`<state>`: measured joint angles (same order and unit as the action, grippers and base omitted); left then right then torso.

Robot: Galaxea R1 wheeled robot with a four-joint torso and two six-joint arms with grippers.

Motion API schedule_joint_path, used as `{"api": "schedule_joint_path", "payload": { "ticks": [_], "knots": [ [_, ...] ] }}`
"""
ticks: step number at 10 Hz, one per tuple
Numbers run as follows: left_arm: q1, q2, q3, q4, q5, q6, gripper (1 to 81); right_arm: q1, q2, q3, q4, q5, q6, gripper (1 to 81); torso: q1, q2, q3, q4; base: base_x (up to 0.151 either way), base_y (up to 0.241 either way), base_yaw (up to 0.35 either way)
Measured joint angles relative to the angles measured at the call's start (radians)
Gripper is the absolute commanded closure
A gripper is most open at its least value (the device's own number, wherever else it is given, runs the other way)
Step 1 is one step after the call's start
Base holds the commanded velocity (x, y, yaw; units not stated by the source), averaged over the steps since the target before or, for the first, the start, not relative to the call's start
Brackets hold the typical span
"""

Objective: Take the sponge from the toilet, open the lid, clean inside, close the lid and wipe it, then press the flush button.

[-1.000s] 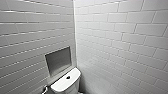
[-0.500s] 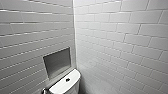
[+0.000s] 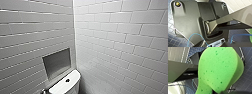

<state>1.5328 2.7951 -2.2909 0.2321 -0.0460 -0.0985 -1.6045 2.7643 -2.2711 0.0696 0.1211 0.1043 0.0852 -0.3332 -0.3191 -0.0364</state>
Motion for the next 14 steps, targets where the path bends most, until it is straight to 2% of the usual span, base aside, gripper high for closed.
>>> {"api": "schedule_joint_path", "payload": {
  "ticks": [2,4,6,9,14],
  "knots": [
    [-0.004,-0.033,0.039,0.000,0.001,-0.003,1.0,-0.001,-0.024,0.019,0.000,0.005,0.000,81.1,0.000,0.000,0.000,0.000,0.000,0.000,0.000],
    [-0.030,-0.107,0.145,0.000,0.000,-0.003,1.0,0.004,-0.073,0.101,0.000,0.012,0.000,81.1,0.000,0.000,0.000,0.000,0.000,0.000,0.000],
    [-0.068,-0.213,0.291,0.000,0.007,-0.003,1.0,0.009,-0.141,0.211,0.000,0.018,0.000,81.1,0.000,0.000,0.000,0.000,0.000,0.000,0.000],
    [-0.173,-0.384,0.500,-0.001,0.023,-0.008,1.0,0.013,-0.190,0.248,0.001,0.032,0.000,81.1,0.000,0.000,-0.007,0.000,0.000,0.000,0.000],
    [-0.449,-0.574,0.773,-0.033,0.116,-0.016,1.0,0.027,-0.176,0.261,0.001,0.038,0.000,81.1,0.000,0.001,-0.141,0.000,0.000,0.000,0.000]
  ]
}}
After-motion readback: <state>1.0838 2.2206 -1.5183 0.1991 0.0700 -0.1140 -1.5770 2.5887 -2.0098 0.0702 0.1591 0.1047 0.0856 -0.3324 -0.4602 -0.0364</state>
